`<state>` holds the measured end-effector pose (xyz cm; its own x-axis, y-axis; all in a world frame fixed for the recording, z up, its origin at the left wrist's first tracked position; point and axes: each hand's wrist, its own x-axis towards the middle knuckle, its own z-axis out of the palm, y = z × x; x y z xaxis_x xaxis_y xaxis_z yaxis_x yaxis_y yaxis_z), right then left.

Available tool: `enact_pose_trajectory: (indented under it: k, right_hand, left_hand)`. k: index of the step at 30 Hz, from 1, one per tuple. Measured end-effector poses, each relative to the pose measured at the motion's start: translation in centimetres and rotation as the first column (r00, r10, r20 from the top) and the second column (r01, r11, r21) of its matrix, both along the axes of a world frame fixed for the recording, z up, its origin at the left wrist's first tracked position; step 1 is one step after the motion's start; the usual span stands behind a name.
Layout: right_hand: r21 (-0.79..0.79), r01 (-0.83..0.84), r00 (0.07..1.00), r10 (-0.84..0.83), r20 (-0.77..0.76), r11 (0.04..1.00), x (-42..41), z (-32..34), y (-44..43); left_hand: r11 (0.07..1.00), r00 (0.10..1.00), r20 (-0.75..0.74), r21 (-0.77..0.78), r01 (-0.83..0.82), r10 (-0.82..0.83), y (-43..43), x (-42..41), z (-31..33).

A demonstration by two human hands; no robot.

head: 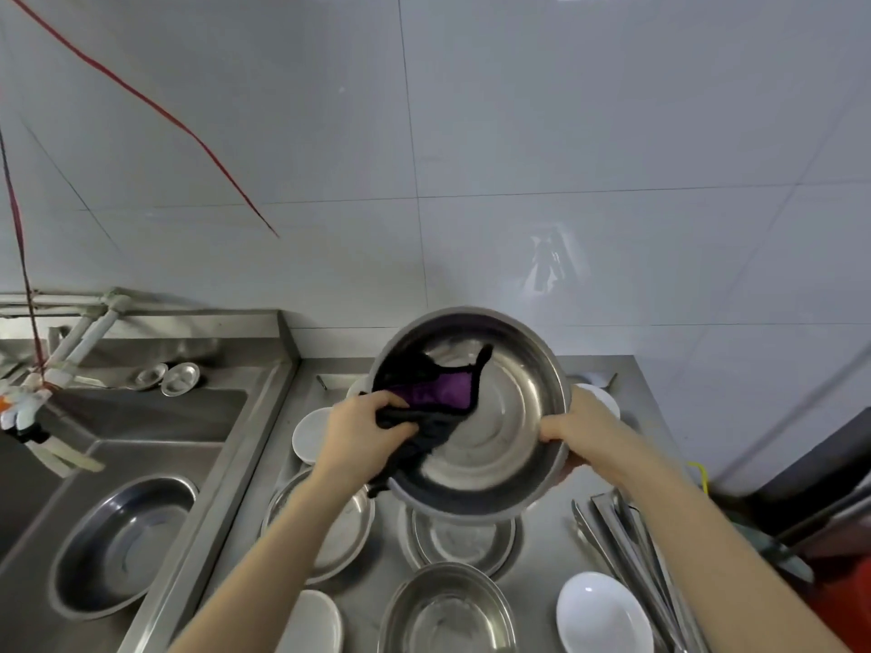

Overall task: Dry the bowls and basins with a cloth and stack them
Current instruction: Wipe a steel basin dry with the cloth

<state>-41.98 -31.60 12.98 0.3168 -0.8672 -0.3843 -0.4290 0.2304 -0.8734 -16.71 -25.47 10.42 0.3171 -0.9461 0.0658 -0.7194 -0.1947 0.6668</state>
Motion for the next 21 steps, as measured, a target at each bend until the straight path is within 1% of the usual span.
enact_pose_trajectory:
  k: [2, 3, 4, 6, 8, 10, 11, 12, 13, 14, 15, 16, 17, 18, 19, 20, 21]
  right_hand:
    - [0.044, -0.137, 0.978, 0.142, -0.151, 0.990, -0.8, 1.1, -0.9]
    - [0.062, -0.173, 0.965, 0.182, -0.191, 0.983, -0.9, 1.4, -1.3]
    - [0.062, -0.185, 0.959, 0.194, -0.205, 0.981, -0.7, 1.6, -1.6]
    - [0.001, -0.162, 0.965, 0.159, -0.208, 0.987, -0.1, 1.3, -2.2]
    - [-0.168, -0.124, 0.969, 0.083, -0.232, 0.978, 0.4, 0.5, -2.4]
    - [-0.411, -0.087, 0.962, -0.030, -0.272, 0.907, 0.4, -0.5, -1.9]
    - [-0.534, -0.073, 0.952, -0.101, -0.289, 0.842, 0.3, -0.9, -1.5]
    - [-0.667, -0.099, 0.933, -0.164, -0.320, 0.738, 0.2, -1.2, -0.8]
    - [-0.784, -0.177, 0.911, -0.201, -0.359, 0.595, 0.2, -1.5, -0.2]
    - [-0.857, -0.277, 0.903, -0.187, -0.387, 0.435, 0.2, -1.8, 0.4]
    - [-0.872, -0.386, 0.892, -0.118, -0.436, 0.301, 0.3, -2.3, 1.0]
    - [-0.842, -0.500, 0.856, -0.031, -0.516, 0.202, 0.5, -2.9, 1.6]
    - [-0.781, -0.612, 0.789, 0.033, -0.613, 0.127, 0.7, -3.7, 2.1]
    - [-0.714, -0.697, 0.717, 0.063, -0.694, 0.068, 1.0, -4.5, 2.6]
    - [-0.663, -0.748, 0.663, 0.068, -0.745, 0.026, 1.3, -5.3, 2.9]
    - [-0.642, -0.767, 0.640, 0.066, -0.765, -0.001, 1.5, -6.1, 2.9]
    - [-0.646, -0.763, 0.644, 0.068, -0.762, -0.007, 1.6, -6.6, 2.8]
  left_hand:
    - [0.992, 0.987, 0.105, 0.004, 0.126, -0.126, -0.5, 1.0, 0.6]
    - [0.987, 0.979, 0.131, -0.008, 0.158, -0.156, -0.7, 1.2, 0.8]
    - [0.987, 0.978, 0.143, -0.026, 0.159, -0.153, -1.0, 1.2, 1.0]
    - [0.993, 0.982, 0.162, -0.057, 0.106, -0.095, -1.5, 1.3, 1.3]
    - [0.996, 0.982, 0.177, -0.057, 0.072, -0.060, -1.8, 1.5, 1.3]
    - [0.998, 0.986, 0.163, -0.030, 0.052, -0.047, -1.6, 1.8, 1.1]
    - [0.999, 0.989, 0.143, -0.016, 0.036, -0.033, -1.5, 2.0, 1.0]
    - [1.000, 0.993, 0.117, -0.001, 0.013, -0.013, -1.3, 2.2, 0.8]
    - [1.000, 0.997, 0.081, 0.015, -0.016, 0.015, -1.1, 2.4, 0.7]
    - [0.999, 0.998, 0.037, 0.032, -0.043, 0.042, -0.9, 2.6, 0.6]
    - [0.997, 0.998, -0.011, 0.046, -0.064, 0.065, -0.8, 2.8, 0.6]
    - [0.996, 0.995, -0.051, 0.051, -0.079, 0.082, -0.7, 2.9, 0.7]
    - [0.995, 0.993, -0.080, 0.050, -0.086, 0.090, -0.8, 2.9, 0.8]
    - [0.995, 0.991, -0.101, 0.050, -0.084, 0.089, -0.8, 2.9, 0.9]
    - [0.996, 0.989, -0.124, 0.047, -0.071, 0.077, -0.9, 2.9, 1.0]
    - [0.998, 0.987, -0.151, 0.044, -0.049, 0.056, -1.0, 3.0, 1.1]
    - [0.999, 0.984, -0.176, 0.040, -0.027, 0.034, -1.0, 3.1, 1.4]
